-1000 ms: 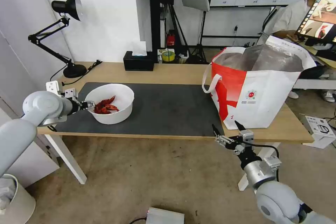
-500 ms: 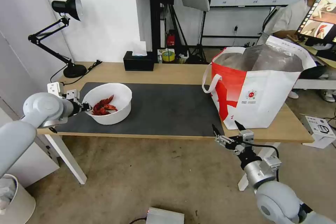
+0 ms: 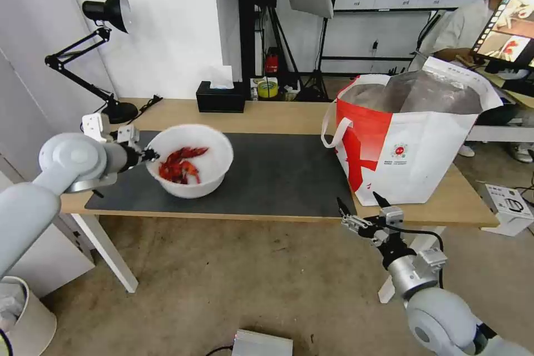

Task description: Pick up the trash from the table and place it into the takeout bag.

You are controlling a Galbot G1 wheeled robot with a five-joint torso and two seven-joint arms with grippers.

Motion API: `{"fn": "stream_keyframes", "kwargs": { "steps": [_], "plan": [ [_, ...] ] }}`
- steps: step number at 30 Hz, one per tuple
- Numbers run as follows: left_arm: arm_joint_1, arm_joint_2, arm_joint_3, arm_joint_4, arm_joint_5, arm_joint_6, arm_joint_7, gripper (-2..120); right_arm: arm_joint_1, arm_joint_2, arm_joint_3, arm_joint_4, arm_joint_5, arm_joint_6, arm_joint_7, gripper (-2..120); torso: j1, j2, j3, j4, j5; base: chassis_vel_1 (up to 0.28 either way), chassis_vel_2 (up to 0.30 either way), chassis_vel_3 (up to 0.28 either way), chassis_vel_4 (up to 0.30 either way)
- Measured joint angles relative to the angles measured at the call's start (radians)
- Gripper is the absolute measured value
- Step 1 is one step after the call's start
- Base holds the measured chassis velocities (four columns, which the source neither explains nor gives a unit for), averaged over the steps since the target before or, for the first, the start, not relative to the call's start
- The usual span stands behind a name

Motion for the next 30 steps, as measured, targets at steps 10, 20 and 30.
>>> {"fn": "stream_keyframes", "kwargs": {
  "steps": [10, 20, 30],
  "plan": [
    [-0.318, -0.155, 0.202, 0.001, -0.157, 0.000, -0.122, 0, 0.000, 0.000, 0.000, 0.000, 0.000, 0.000, 0.000, 100, 0.000, 0.000, 0.000, -0.0001, 0.0003, 0.000, 0.000, 0.000, 0.000],
    [-0.571, -0.367, 0.308, 0.179, -0.187, 0.000, -0.158, 0, 0.000, 0.000, 0.000, 0.000, 0.000, 0.000, 0.000, 100, 0.000, 0.000, 0.000, -0.0002, 0.0004, 0.000, 0.000, 0.000, 0.000],
    [-0.714, -0.585, 0.361, 0.372, -0.182, 0.000, -0.165, 0, 0.000, 0.000, 0.000, 0.000, 0.000, 0.000, 0.000, 100, 0.000, 0.000, 0.000, -0.0002, 0.0003, 0.000, 0.000, 0.000, 0.000]
  ]
}}
